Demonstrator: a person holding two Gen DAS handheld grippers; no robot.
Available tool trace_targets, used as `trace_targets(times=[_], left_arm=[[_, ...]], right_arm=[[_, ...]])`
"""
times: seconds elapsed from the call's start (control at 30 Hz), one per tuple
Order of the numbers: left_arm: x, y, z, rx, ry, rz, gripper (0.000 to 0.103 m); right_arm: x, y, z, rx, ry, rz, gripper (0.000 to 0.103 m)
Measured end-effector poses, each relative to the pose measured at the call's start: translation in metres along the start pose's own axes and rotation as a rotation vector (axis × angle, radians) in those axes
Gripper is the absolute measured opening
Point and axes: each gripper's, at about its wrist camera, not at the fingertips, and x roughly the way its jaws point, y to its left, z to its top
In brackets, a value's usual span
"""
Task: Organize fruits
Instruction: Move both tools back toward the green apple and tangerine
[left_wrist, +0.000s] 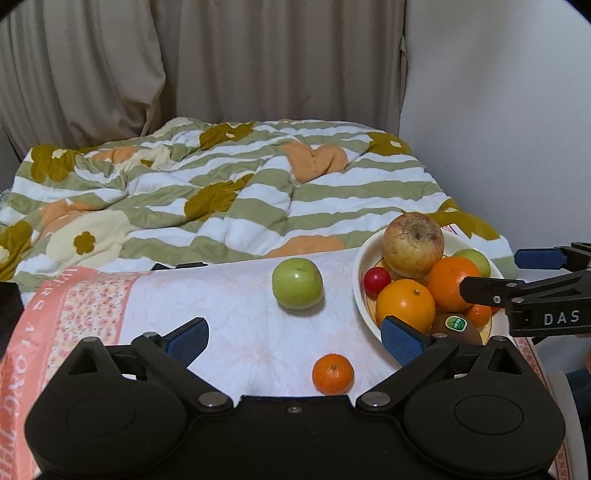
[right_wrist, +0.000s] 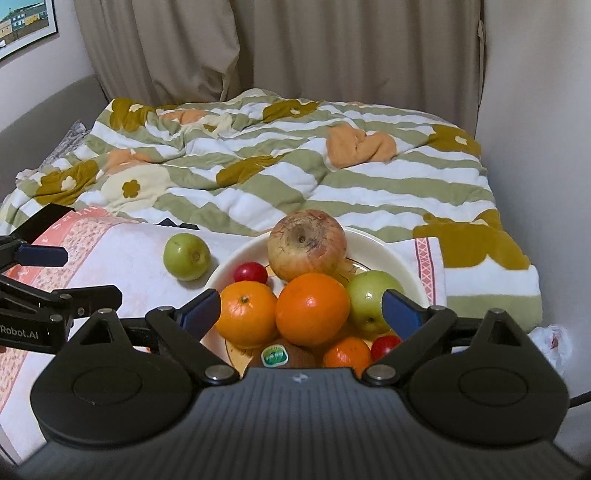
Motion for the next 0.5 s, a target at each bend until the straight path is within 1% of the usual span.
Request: trace_targets(times=[0.33,0.4,0.5], left_arm=[[-0.053,0.007,-0.015,-0.05,-0.08,0.046,0.101],[-0.064,0.009,-0.018,-0.055,-0.093,0.068,0.102],[-0.08,0.016,-0.02,-0.065,-0.095,0.134,0.102]], right_arm=[[-0.048,0.014,-0.011,-0.028,-0.038,0.013,0.103],[-0.058,0.018,-0.012,-0.038,-0.033,0.008,0.103],[-0.072,0.024,-0.014,-0.049,-0.02,-0.007,0.103]])
